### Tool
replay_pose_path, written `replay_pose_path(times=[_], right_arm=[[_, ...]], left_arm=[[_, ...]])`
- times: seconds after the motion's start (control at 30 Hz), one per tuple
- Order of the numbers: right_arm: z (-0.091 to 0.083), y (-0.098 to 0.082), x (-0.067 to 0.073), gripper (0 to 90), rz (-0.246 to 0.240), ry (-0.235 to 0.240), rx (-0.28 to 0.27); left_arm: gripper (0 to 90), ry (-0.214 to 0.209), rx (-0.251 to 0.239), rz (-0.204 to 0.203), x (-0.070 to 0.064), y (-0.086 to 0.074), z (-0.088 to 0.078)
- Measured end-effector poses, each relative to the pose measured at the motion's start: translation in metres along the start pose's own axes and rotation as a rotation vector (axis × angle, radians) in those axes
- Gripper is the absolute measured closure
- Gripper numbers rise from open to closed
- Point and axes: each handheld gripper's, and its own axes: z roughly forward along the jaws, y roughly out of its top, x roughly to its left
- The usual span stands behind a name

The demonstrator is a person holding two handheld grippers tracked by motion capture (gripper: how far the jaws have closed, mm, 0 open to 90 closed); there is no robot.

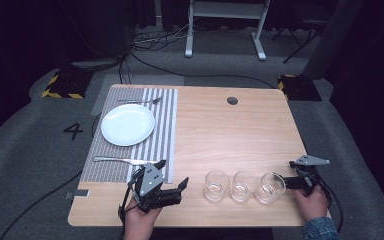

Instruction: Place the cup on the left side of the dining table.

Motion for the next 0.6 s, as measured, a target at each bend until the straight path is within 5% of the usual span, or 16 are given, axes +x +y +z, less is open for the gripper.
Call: replay_pose_path(times=[0.6], right_arm=[[0.000, 0.000, 0.000, 10.7, 0.000, 0.000, 0.000]], left_arm=[[15.2, -0.082, 0.008, 0.025, -0.036, 0.027, 0.043]])
